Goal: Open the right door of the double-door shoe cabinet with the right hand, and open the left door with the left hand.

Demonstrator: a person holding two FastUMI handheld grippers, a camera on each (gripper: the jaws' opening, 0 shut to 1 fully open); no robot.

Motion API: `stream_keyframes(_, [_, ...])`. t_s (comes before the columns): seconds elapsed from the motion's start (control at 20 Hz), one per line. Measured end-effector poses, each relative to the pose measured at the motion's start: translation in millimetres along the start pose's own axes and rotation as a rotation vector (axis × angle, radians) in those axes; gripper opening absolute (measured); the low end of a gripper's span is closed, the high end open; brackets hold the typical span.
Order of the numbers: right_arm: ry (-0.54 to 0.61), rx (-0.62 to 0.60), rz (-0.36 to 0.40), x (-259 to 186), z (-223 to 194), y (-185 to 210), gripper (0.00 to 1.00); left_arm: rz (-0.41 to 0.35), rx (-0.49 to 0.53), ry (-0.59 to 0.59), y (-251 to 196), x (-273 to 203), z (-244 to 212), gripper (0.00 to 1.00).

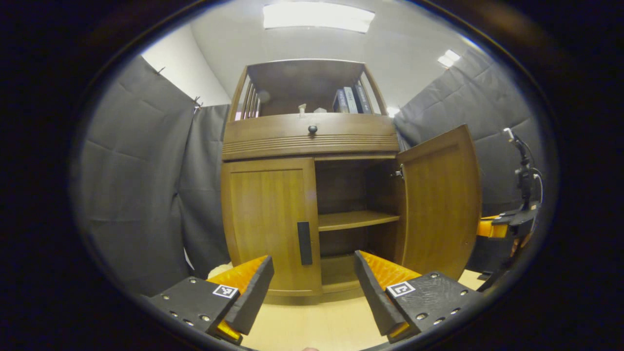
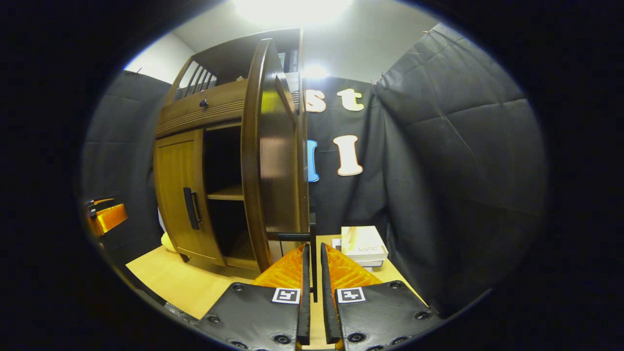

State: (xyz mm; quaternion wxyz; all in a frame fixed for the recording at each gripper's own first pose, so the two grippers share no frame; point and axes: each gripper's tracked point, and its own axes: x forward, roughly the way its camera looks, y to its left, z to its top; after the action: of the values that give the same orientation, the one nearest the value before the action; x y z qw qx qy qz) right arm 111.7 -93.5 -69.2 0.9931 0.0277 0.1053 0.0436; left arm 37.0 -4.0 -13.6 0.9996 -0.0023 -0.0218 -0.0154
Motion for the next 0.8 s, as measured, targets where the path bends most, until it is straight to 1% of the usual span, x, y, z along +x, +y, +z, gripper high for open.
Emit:
stream_keyframes(0.05, [0.001, 0.005, -0.021, -4.8, -2.5, -9.3, 0.14, -0.001, -0.002, -0.001, -0.3, 3.2, 0.1, 0.96])
stream_keyframes(0.1, [0.001, 0.018, -0.026, -9.9, -3.5, -15.0, 0.13, -0.001, -0.001, -0.003, -0.4, 6.6, -0.2, 0.95])
stream_keyframes(0.15, [0.000, 0.041, -0.019, -12.6, -1.8, -14.2, 0.04, 0.000, 0.002, -0.005, 0.3, 10.5, -0.1, 0.95])
stream_keyframes(0.2, [0.002, 0.053, -0.022, -15.8, -1.9, -14.8, 0.14, -0.003, 0.008, -0.006, 0.8, 15.1, -1.6, 0.95])
stream_keyframes(0.35, [-0.014, 0.026, -0.046, -30.5, 3.2, -17.2, 0.17, -0.015, 0.022, -0.003, 4.5, 27.8, -3.6, 0.95])
stream_keyframes(0.45, [-0.028, 0.005, -0.048, -46.2, 8.8, -13.6, 0.20, -0.017, 0.020, 0.003, 5.8, 35.1, -7.2, 0.95])
stream_keyframes(0.65, [-0.067, -0.020, -0.076, -74.5, 17.8, -8.9, 0.95, -0.017, 0.020, 0.010, 9.3, 53.7, -13.4, 0.95])
stream_keyframes(0.8, [-0.057, -0.043, -0.107, -92.0, 14.5, -7.7, 0.96, -0.013, 0.019, 0.012, 12.2, 69.8, -16.4, 0.95])
